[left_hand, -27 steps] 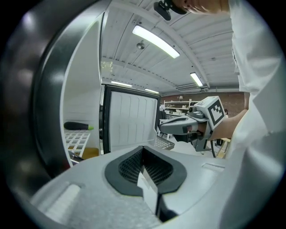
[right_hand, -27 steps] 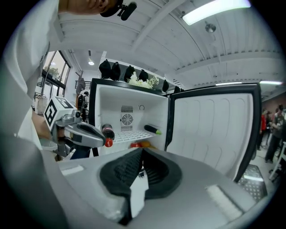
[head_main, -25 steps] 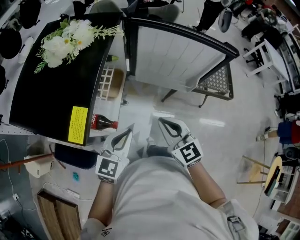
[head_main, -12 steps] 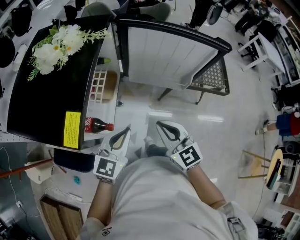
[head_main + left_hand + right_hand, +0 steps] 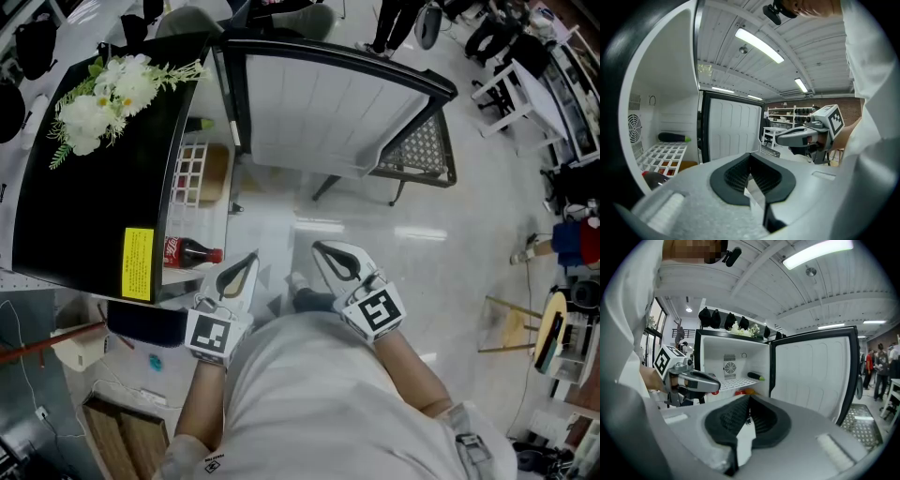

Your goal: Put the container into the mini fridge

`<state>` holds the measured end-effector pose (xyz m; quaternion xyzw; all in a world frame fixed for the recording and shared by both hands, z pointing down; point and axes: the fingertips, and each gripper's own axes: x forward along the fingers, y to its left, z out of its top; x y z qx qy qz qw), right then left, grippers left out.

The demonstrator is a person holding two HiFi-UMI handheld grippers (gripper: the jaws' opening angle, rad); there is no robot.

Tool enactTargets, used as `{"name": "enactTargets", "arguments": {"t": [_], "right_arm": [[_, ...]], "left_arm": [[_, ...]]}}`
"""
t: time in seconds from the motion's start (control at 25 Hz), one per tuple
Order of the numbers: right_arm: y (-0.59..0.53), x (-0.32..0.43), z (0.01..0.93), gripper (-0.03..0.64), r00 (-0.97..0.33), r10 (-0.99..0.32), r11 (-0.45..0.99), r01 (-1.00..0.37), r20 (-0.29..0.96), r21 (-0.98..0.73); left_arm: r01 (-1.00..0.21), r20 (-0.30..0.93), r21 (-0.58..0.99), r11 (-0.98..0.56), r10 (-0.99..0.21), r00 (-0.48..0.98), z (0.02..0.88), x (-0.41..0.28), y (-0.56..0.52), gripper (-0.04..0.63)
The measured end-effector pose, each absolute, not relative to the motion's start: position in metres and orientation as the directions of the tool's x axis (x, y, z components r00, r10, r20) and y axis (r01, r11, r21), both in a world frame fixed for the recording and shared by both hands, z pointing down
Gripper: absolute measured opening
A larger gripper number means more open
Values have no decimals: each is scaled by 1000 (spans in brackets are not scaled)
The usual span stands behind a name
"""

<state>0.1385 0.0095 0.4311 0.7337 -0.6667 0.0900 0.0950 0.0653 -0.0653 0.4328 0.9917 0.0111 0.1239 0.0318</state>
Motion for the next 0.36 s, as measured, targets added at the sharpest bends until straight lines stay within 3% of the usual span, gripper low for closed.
{"name": "enactTargets", "arguments": {"t": [0.36], "right_arm": [[9,140,430,3,92,-961,-91,-996,261,17]], "left_arm": [[-2,273,66,-998,16,962,439,63,-68,9]]}}
